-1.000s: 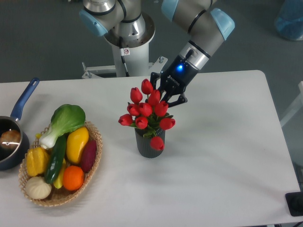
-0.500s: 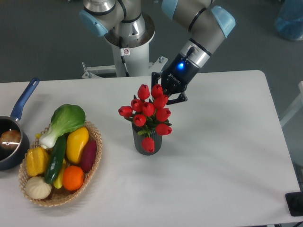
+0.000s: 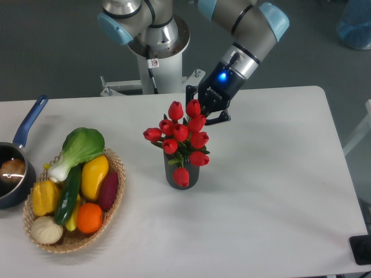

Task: Pick up the flowers from the vase
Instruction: 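Lift the gripped tulip bunch straight up out of the dark vase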

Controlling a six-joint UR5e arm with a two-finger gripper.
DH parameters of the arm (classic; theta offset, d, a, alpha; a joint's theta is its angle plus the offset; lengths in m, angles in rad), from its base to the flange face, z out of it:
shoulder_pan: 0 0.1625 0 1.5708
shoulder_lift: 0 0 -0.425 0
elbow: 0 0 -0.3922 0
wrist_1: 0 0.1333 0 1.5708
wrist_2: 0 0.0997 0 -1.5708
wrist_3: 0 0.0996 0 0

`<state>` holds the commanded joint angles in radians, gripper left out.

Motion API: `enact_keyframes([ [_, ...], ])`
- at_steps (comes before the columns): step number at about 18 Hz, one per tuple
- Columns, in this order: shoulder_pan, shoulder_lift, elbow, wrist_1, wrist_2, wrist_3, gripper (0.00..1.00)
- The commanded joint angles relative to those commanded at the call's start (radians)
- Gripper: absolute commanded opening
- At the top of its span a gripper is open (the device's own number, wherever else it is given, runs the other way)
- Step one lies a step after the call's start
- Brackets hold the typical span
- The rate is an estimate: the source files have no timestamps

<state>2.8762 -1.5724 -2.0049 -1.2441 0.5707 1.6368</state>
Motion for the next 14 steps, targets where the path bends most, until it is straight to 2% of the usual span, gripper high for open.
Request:
enact_keyframes([
  [5,0.029,0.031,0.003,-0.044,-0.017,0.000,0.05],
  [10,0.044,0.064,0.014,-0.118,-0.046,0.000,0.06],
  [14,0.049,0.072,0.031,-0.141,-0.075,-0.006,0.05],
])
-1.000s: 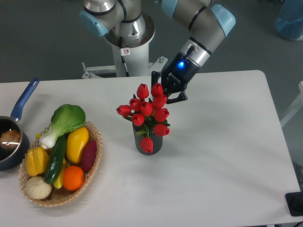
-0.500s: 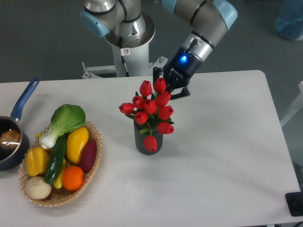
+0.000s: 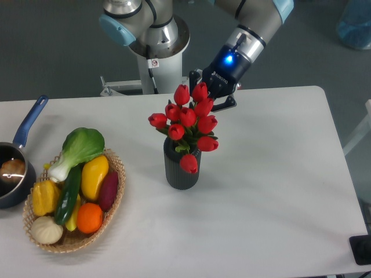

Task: Pick up the flowers from the vase
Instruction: 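Lift the gripped tulip bunch straight up out of the dark vase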

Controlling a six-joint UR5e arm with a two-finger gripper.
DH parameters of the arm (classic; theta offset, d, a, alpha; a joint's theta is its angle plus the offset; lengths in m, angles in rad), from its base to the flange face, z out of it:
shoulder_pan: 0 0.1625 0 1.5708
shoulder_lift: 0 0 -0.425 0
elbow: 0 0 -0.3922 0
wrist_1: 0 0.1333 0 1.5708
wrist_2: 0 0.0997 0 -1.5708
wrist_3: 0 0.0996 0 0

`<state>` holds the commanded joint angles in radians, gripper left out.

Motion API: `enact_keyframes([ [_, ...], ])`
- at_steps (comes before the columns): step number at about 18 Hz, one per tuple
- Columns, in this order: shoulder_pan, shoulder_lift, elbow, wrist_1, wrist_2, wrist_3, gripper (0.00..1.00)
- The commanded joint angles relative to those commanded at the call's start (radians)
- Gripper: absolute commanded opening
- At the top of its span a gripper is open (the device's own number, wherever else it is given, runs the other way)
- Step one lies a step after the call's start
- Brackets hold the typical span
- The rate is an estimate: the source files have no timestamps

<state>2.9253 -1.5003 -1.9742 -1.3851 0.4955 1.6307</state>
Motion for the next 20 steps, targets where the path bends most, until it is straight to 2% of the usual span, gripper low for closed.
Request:
enact_keyframes([
  [8,0.002,0.009,0.034,-0.002,-0.048,-0.066,0.03],
  [20,0.006,0.078,0.046,-0.014,-0.115,-0.155,0.02],
])
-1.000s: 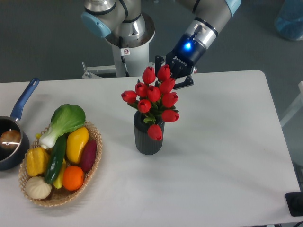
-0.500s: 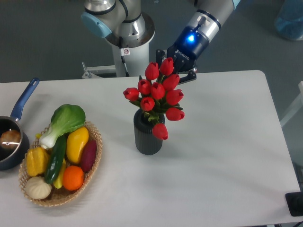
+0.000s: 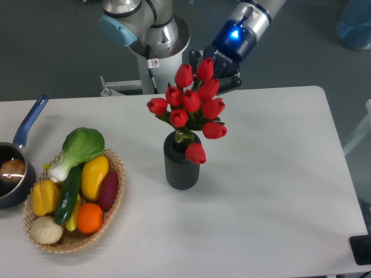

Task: Pick up the flowers from the vase
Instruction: 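Lift the gripped tulip bunch straight up out of the dark vase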

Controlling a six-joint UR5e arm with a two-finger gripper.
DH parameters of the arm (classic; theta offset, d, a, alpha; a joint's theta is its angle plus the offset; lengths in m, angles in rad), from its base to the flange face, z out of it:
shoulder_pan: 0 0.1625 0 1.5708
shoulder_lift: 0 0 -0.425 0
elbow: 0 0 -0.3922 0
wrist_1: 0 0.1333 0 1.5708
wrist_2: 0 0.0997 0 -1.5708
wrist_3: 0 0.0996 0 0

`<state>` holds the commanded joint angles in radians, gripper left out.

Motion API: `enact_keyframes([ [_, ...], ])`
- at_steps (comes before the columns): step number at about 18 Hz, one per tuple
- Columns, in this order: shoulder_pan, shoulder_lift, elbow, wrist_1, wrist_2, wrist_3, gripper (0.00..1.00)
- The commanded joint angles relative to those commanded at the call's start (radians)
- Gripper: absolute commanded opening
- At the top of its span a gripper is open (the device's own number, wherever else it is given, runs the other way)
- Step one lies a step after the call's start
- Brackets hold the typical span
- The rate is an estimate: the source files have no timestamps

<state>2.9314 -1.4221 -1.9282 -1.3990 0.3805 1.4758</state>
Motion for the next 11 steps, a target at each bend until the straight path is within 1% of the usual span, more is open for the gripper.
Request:
enact_keyframes([
  [5,0.000,0.025,0.015,0.000,-0.017,-0.040,0.01],
  [11,0.000,0.040,0.064,0.006,-0.041,-0.123,0.01],
])
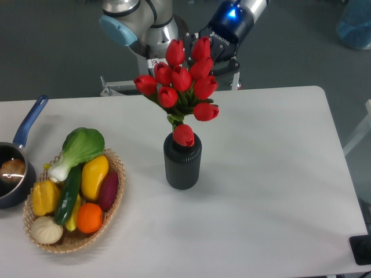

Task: Pick up the flowers from the vase
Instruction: 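Lift the gripped tulip bunch straight up out of the dark vase, then carry the tulip bunch up and away from the vase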

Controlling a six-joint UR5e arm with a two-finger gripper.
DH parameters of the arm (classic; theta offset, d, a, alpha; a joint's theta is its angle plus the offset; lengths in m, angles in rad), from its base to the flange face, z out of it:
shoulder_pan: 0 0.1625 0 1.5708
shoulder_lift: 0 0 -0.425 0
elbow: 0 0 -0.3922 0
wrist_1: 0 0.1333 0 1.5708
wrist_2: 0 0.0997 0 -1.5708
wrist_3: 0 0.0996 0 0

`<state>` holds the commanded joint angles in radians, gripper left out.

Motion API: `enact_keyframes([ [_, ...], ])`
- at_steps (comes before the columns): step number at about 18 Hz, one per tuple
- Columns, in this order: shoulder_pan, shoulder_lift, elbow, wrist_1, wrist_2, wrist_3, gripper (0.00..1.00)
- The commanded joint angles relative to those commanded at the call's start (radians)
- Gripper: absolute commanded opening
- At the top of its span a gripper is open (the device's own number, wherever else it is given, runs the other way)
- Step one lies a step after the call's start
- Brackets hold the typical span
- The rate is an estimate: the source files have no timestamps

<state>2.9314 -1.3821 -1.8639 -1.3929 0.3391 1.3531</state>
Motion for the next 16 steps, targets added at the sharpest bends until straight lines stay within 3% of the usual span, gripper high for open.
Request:
enact_keyframes([
  [5,0.012,0.002,0.035,0.002,-0.008,-0.028,0.01],
  [16,0.215,-0.043,0.025,0.006,0.020,-0.015,0.00],
])
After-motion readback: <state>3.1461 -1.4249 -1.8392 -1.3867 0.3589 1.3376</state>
